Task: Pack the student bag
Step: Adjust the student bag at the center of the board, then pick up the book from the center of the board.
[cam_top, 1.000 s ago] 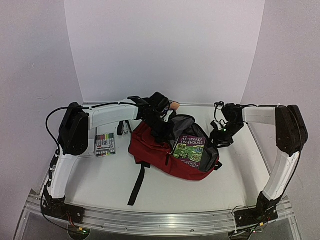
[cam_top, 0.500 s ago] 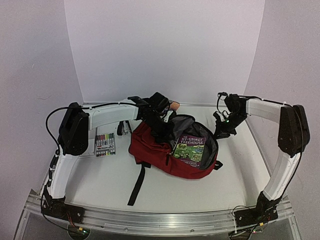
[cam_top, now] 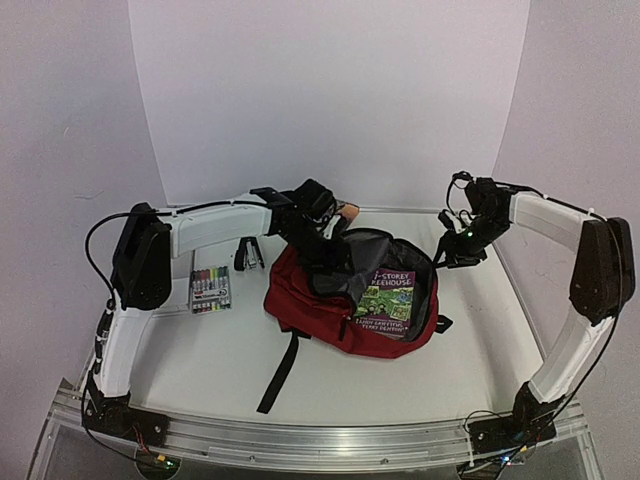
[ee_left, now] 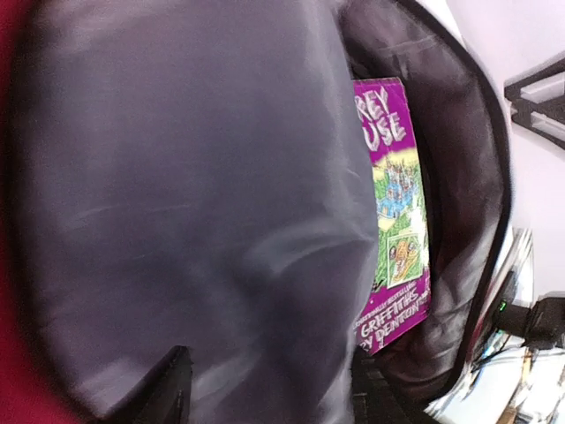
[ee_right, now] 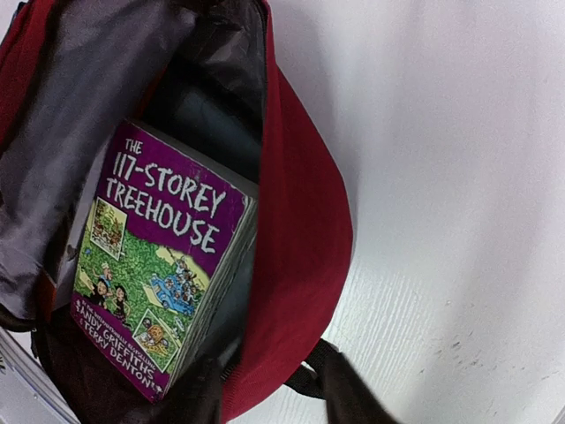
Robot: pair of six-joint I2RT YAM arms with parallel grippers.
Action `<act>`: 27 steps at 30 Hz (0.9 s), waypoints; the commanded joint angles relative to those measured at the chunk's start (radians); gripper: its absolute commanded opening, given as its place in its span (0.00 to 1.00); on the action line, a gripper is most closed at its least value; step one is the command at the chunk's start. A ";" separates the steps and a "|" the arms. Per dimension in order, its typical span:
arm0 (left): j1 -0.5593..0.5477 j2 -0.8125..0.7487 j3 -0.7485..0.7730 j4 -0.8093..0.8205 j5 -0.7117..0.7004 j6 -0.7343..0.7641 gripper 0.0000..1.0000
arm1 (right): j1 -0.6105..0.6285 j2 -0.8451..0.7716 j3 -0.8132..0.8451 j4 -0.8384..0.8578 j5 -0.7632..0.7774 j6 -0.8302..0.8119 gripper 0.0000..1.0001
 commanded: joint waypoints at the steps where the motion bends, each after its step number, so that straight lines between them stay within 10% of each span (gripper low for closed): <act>1: 0.059 -0.206 -0.049 -0.044 -0.124 -0.051 0.82 | 0.001 -0.011 0.084 -0.010 -0.024 -0.025 0.63; 10: 0.259 -0.381 -0.227 -0.323 -0.480 -0.225 0.98 | 0.001 -0.059 0.179 0.039 -0.083 -0.012 0.98; 27: 0.395 -0.133 -0.149 -0.705 -0.944 -0.353 0.86 | 0.001 -0.092 0.164 0.061 -0.125 0.029 0.98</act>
